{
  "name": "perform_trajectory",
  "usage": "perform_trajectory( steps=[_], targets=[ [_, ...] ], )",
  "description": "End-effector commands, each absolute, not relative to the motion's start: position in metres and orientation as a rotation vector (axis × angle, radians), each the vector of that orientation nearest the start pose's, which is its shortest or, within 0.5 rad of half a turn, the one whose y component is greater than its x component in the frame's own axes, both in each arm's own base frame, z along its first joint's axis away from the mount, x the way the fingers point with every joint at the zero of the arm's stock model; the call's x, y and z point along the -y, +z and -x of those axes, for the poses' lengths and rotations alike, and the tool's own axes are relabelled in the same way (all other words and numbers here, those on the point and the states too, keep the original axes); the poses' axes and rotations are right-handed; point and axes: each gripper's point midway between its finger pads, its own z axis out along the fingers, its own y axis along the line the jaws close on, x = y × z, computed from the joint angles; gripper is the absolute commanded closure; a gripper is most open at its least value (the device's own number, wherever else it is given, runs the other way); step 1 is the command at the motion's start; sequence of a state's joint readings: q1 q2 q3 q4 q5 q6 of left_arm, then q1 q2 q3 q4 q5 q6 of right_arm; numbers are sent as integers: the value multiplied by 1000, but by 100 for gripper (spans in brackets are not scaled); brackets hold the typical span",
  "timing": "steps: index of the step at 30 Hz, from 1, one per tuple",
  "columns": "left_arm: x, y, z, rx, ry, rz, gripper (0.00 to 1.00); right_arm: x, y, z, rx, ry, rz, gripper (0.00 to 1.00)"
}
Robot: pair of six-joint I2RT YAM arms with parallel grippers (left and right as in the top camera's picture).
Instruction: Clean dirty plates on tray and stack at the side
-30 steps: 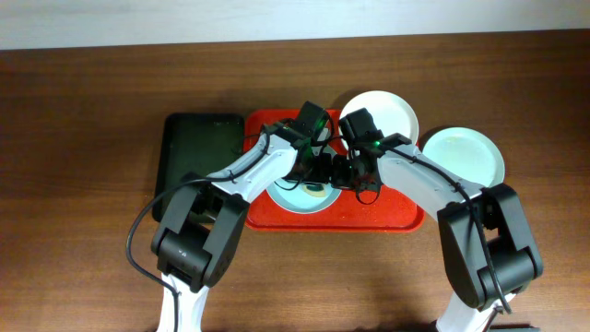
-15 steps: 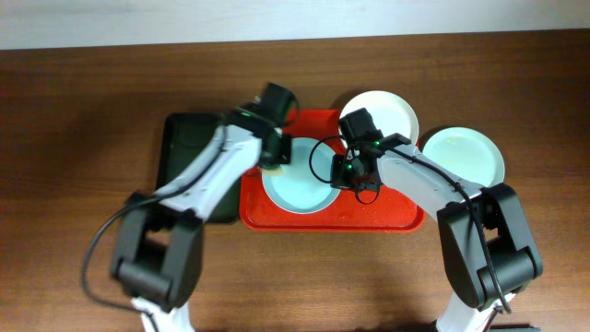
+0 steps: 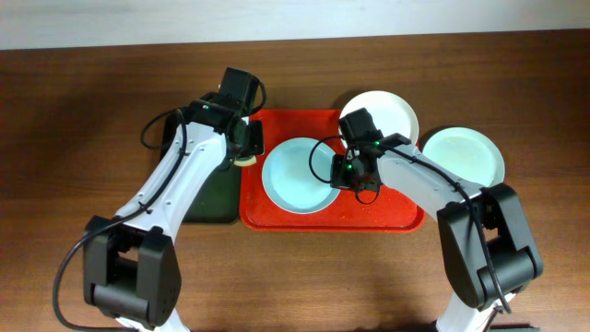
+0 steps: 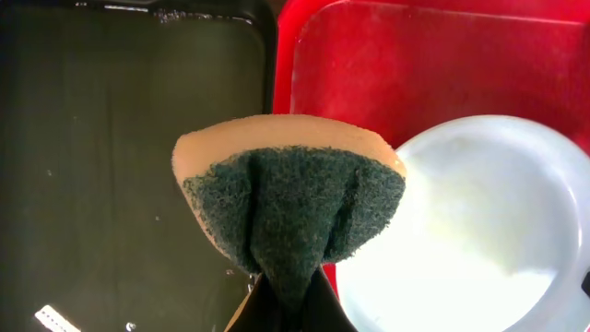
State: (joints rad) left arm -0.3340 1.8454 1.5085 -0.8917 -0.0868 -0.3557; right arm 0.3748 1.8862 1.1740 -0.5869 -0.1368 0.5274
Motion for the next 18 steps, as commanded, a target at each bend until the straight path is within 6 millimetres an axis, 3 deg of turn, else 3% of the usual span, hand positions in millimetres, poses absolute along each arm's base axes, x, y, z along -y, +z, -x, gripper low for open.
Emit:
perform_trajectory(
  steps=[1, 5, 9, 10, 11, 18],
  targets=[
    [102, 117, -408, -2783, 21, 92, 100, -167, 2, -345, -2972, 349, -186, 90],
    [61, 114, -405, -2819, 74, 220, 100, -167, 0, -344, -2977, 345, -188, 90],
    [42, 110, -396, -2869, 37, 303, 100, -167, 0, -344, -2973, 347, -188, 90],
    [43, 109, -395, -2879, 7, 311, 100, -167, 1, -345, -2970, 350, -186, 90],
    [48, 108, -394, -2889, -42, 307, 100, -168, 1, -346, -2966, 352, -186, 96],
    [92, 101, -389, -2895, -122, 172, 100, -168, 1, -347, -2963, 355, -186, 96]
  ],
)
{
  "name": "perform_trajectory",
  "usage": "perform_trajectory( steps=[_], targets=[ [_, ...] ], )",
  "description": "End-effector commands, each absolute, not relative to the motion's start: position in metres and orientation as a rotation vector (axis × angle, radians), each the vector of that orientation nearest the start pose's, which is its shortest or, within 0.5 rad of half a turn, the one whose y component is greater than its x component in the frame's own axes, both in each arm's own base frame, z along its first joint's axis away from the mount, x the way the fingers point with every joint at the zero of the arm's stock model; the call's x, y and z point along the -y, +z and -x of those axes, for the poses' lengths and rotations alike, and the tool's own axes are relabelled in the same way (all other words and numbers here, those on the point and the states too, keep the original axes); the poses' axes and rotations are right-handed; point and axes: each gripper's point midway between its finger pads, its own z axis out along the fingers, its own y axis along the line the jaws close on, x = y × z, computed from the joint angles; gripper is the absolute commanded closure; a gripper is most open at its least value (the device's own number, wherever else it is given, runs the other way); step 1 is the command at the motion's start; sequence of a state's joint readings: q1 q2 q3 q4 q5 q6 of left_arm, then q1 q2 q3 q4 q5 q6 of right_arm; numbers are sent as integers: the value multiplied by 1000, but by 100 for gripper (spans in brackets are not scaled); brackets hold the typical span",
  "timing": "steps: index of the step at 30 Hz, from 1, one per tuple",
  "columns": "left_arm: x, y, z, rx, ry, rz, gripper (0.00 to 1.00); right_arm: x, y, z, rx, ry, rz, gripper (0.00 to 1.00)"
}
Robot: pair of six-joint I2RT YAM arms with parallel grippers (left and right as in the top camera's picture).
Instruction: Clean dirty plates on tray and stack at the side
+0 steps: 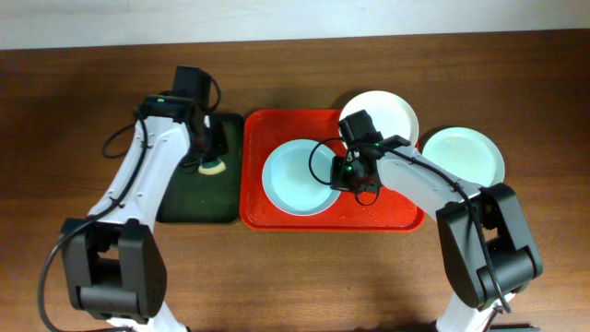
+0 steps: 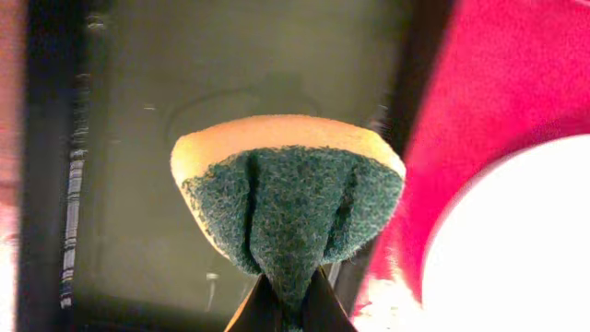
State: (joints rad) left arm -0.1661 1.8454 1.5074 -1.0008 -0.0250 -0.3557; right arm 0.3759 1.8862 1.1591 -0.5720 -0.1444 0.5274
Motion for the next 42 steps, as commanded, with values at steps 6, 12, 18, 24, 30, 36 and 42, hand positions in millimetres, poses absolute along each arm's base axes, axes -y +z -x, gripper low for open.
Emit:
perform_trajectory(
  steps=[6, 12, 18, 24, 30, 36, 42],
  targets=[
    [148, 68, -374, -2879, -209, 48, 100, -168, 1, -347, -2964, 354, -185, 96],
    [197, 60, -364, -2828, -292, -118, 100, -168, 1, -347, -2963, 354, -186, 96],
    [204, 62, -366, -2806, -307, -131, 100, -168, 1, -347, -2963, 354, -186, 96],
    [207, 64, -373, -2777, -317, -132, 100, -168, 1, -346, -2964, 354, -186, 96],
    [209, 58, -377, -2772, -319, -133, 100, -168, 1, -346, -2964, 353, -186, 96],
    [211, 24, -380, -2817, -296, -133, 100, -168, 1, -346, -2967, 351, -186, 96],
    [210, -2, -375, -2877, -275, -135, 100, -168, 1, -346, -2967, 352, -186, 96]
  ],
)
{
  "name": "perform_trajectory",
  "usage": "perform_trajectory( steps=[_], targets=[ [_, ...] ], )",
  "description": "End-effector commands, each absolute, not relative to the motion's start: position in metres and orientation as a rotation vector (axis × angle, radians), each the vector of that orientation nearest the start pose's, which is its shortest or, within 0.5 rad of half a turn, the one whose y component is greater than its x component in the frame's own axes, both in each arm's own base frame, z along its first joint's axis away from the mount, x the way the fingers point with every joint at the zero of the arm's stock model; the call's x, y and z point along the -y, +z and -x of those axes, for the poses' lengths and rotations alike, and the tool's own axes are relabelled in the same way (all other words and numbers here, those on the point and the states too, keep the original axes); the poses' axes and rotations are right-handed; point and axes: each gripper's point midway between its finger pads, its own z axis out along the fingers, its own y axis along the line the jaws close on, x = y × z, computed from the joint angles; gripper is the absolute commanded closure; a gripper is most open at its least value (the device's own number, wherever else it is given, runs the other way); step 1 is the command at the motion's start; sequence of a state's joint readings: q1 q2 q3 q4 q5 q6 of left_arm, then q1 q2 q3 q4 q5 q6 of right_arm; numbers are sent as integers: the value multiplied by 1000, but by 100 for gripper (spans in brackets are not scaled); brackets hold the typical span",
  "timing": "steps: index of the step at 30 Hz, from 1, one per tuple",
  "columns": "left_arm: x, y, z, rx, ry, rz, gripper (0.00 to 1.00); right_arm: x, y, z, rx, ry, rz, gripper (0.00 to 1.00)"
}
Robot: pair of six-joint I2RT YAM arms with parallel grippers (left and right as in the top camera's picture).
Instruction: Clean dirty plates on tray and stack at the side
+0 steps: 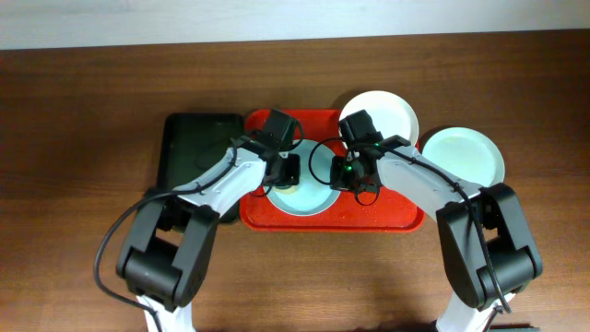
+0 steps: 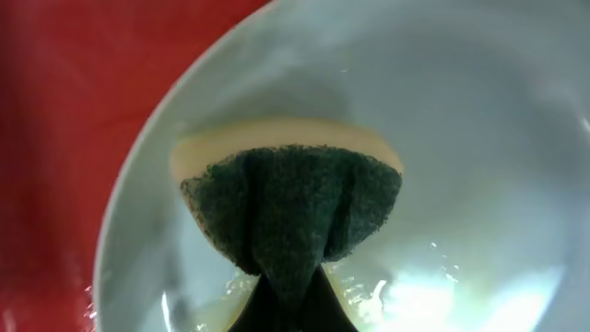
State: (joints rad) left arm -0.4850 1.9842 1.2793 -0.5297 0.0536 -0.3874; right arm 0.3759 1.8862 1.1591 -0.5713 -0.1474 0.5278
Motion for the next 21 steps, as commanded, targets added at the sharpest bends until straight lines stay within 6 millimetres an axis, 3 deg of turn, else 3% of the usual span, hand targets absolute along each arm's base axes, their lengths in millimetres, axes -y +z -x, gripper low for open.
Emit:
perform_trajectory(
  steps=[1, 8, 12, 15, 18, 21],
  targets=[
    [213, -3, -373, -2885, -301, -140, 100, -168, 1, -346, -2967, 352, -186, 96],
    [254, 8, -353, -2916, -689, -213, 100, -168, 1, -346, -2966, 352, -186, 96],
    [259, 16, -358, -2877, -721, -256, 100, -168, 1, -346, -2967, 351, -186, 96],
    [245, 37, -374, -2813, -625, -229, 100, -168, 1, -346, -2968, 351, -186, 96],
    [220, 71, -390, -2728, -521, -165, 100, -168, 1, -346, -2967, 351, -186, 96],
    [175, 111, -405, -2634, -353, -47, 100, -168, 1, -347, -2960, 355, -185, 96]
  ],
)
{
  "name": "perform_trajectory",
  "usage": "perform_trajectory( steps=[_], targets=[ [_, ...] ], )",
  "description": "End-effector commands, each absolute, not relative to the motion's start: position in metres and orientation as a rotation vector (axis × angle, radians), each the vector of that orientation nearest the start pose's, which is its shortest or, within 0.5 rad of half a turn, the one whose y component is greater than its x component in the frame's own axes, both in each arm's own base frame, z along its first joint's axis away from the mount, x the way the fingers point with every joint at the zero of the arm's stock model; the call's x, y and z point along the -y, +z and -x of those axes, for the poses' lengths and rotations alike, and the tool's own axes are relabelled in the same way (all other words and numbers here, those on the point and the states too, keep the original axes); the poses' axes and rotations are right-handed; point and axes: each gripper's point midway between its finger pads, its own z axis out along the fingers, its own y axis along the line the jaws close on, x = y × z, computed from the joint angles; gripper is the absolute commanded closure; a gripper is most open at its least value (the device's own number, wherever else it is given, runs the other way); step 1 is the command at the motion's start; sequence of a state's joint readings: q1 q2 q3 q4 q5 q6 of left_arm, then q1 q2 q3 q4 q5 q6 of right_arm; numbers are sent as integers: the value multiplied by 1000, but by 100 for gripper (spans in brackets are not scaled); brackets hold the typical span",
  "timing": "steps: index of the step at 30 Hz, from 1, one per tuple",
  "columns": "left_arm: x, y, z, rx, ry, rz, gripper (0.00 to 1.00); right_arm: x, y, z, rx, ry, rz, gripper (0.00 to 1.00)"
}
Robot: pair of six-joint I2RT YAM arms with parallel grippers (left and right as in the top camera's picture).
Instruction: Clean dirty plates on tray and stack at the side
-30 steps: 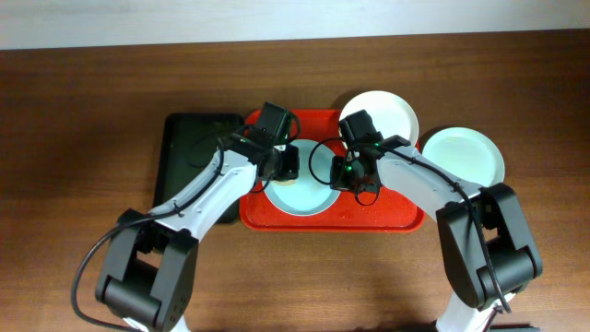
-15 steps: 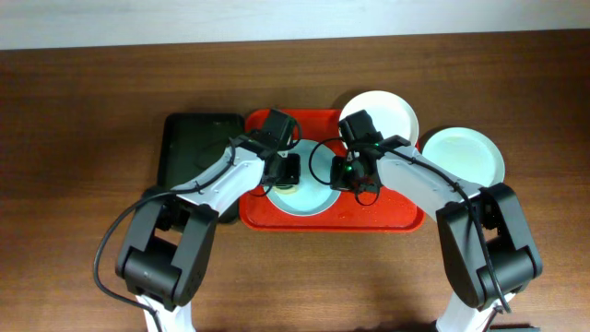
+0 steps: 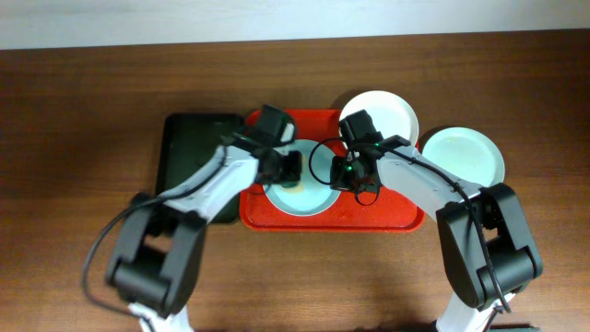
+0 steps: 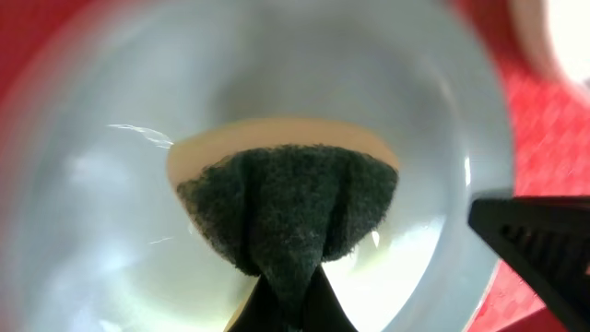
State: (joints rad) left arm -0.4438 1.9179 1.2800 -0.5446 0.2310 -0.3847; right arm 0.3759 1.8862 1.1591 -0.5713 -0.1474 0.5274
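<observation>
A pale plate (image 3: pixel 312 195) lies in the red tray (image 3: pixel 392 218). My left gripper (image 3: pixel 288 168) is over the plate's left half, shut on a sponge. In the left wrist view the left gripper (image 4: pixel 290 309) pinches the yellow sponge (image 4: pixel 286 198), whose green pad faces the camera, and the sponge sits down in the wet plate (image 4: pixel 101 184). My right gripper (image 3: pixel 348 171) is at the plate's right rim and seems shut on it. One of its dark fingers (image 4: pixel 539 247) shows over the rim.
A black tray (image 3: pixel 189 171) lies left of the red tray. A white plate (image 3: pixel 387 109) sits at the red tray's far right corner. Another pale plate (image 3: pixel 466 152) rests on the table to the right.
The left gripper with the sponge has shifted a little within the plate, from near its left rim toward its middle and right side. The right arm has not moved.
The left gripper held the sponge at the seam between the black and red trays, then over the black tray. By 0.7 s ago it was in the plate on the red tray, and it is still there. The right gripper stayed at the plate's rim throughout.
</observation>
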Motion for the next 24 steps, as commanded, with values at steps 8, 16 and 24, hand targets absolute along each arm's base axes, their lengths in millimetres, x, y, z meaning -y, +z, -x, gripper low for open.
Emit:
perform_trajectory(
  steps=[8, 16, 24],
  targets=[
    [-5, 201, -380, -2456, 87, 432, 100, -168, 1, -347, -2961, 354, -185, 89],
    [-92, 185, -348, -2410, 132, 913, 100, -168, 1, -347, -2963, 353, -185, 87],
    [-71, 142, -371, -2442, -15, 865, 100, -167, 1, -348, -2958, 345, -188, 87]
  ],
)
